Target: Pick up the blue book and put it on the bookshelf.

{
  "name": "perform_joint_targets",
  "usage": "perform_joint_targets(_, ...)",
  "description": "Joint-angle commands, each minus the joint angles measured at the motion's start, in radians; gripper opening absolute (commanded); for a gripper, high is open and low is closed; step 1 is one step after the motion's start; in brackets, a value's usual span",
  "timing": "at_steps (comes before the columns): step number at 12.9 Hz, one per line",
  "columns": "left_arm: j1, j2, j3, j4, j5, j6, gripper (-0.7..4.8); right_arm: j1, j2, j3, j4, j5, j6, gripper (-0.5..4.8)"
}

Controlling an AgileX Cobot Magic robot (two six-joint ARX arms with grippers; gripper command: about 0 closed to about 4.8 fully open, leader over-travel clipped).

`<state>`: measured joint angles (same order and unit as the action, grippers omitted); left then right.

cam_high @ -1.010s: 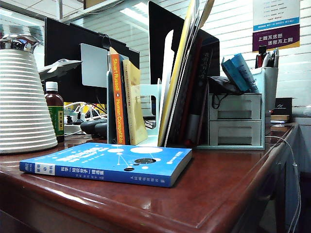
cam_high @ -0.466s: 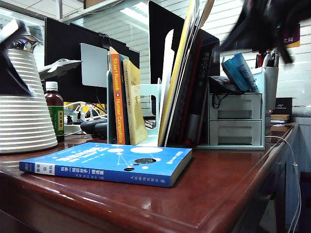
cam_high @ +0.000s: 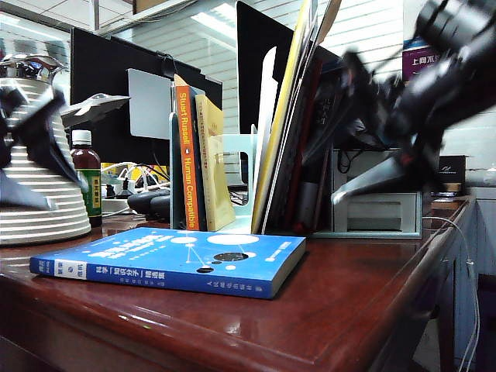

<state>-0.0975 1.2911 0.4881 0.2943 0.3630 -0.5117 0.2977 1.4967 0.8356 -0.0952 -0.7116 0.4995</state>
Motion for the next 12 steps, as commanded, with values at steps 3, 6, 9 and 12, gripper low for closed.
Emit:
perform_joint_targets(3,-0.017,0.142,0.008,0.122,0.018,0.007,2.20,0.014,0.100,0.004,0.030,-0.016,-0.001,3.19)
perform_joint_targets(6,-0.022,0.225,0.009,0.169,0.014,0.007,2.21,0.014,0.137,0.004,0.075,0.006,0.007,3.19)
perform_joint_targets(9,-0.024,0.286,0.009,0.187,0.017,0.006,2.20,0.018,0.182,0.004,0.112,0.007,0.026,3.14)
perform_joint_targets(12,-0.024,0.310,0.009,0.188,0.019,0.006,2.20,0.047,0.228,0.004,0.170,0.017,0.056,3.14)
